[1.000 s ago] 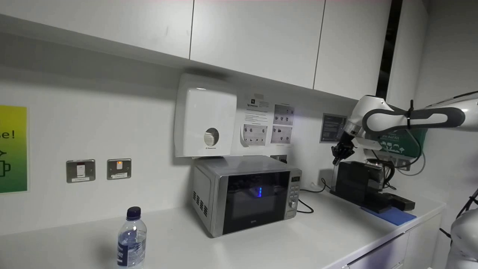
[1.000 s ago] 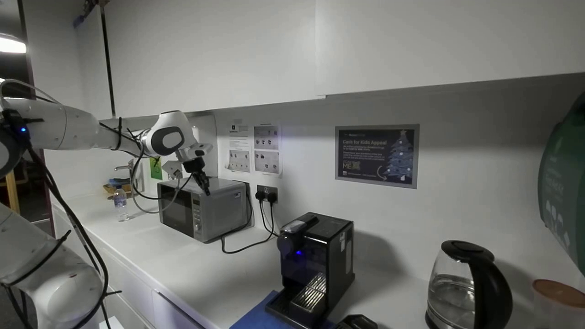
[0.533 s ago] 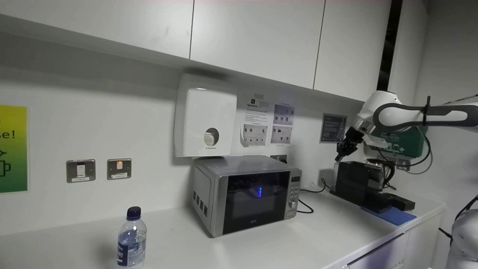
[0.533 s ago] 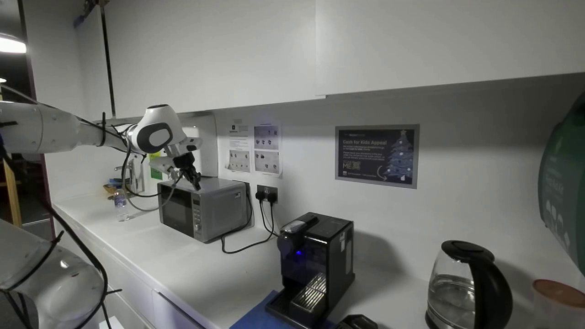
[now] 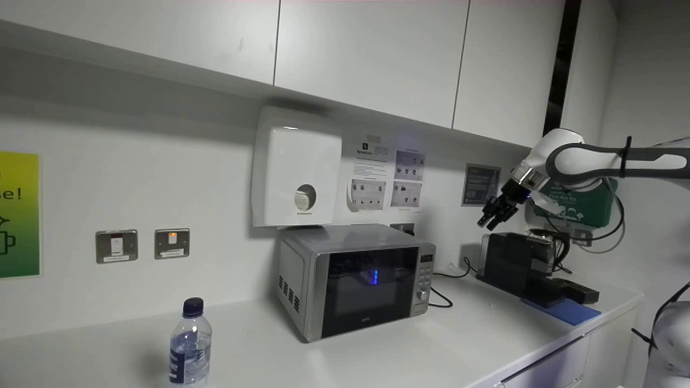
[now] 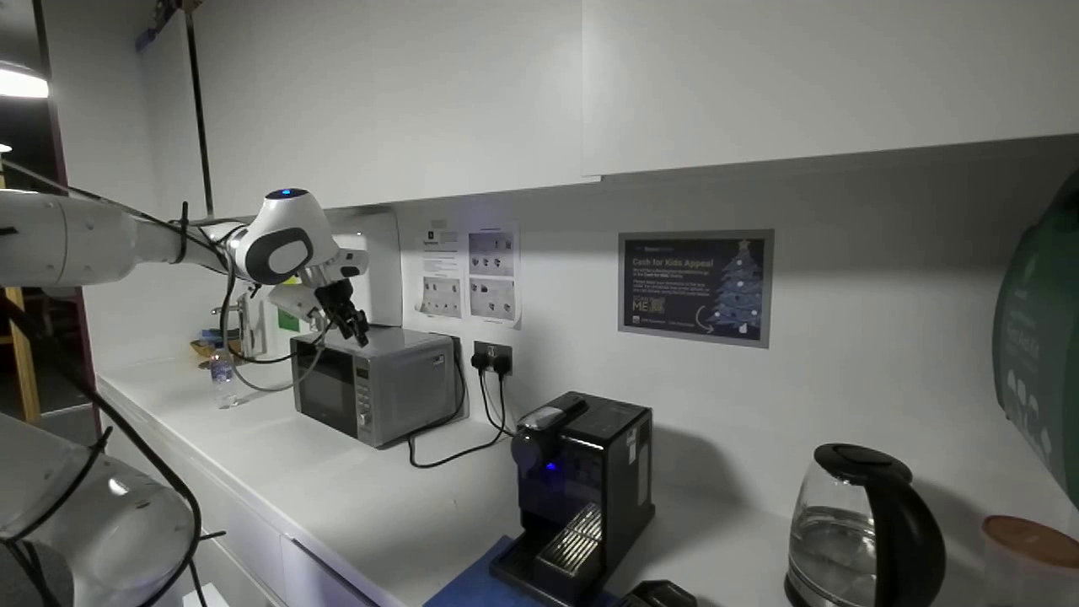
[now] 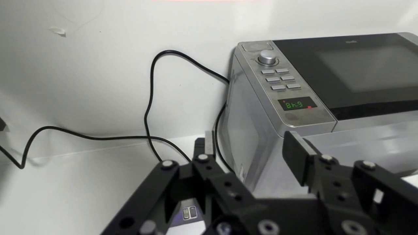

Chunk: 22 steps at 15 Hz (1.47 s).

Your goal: Flip the socket's left switch

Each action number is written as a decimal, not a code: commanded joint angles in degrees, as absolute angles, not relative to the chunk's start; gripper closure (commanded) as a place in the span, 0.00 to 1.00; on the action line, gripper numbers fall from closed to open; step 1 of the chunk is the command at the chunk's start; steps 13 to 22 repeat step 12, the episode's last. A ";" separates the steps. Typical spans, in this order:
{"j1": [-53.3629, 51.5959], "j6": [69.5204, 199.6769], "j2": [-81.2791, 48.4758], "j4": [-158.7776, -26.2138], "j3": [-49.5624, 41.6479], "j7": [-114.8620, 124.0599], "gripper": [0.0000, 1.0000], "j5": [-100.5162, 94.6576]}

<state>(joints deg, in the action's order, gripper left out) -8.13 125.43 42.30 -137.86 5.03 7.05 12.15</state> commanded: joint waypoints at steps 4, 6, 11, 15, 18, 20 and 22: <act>-9.61 128.88 43.12 -139.39 2.97 4.00 0.00 17.25; -8.66 126.64 42.26 -138.00 4.00 5.23 0.00 15.84; -8.66 126.65 42.26 -138.03 3.92 5.23 0.00 16.03; -8.66 126.65 42.26 -138.03 3.92 5.23 0.00 16.04; -8.66 126.65 42.26 -138.03 3.92 5.23 0.00 16.04; -8.66 126.65 42.26 -138.03 3.92 5.23 0.00 16.04; -8.66 126.65 42.26 -138.03 3.92 5.23 0.00 16.04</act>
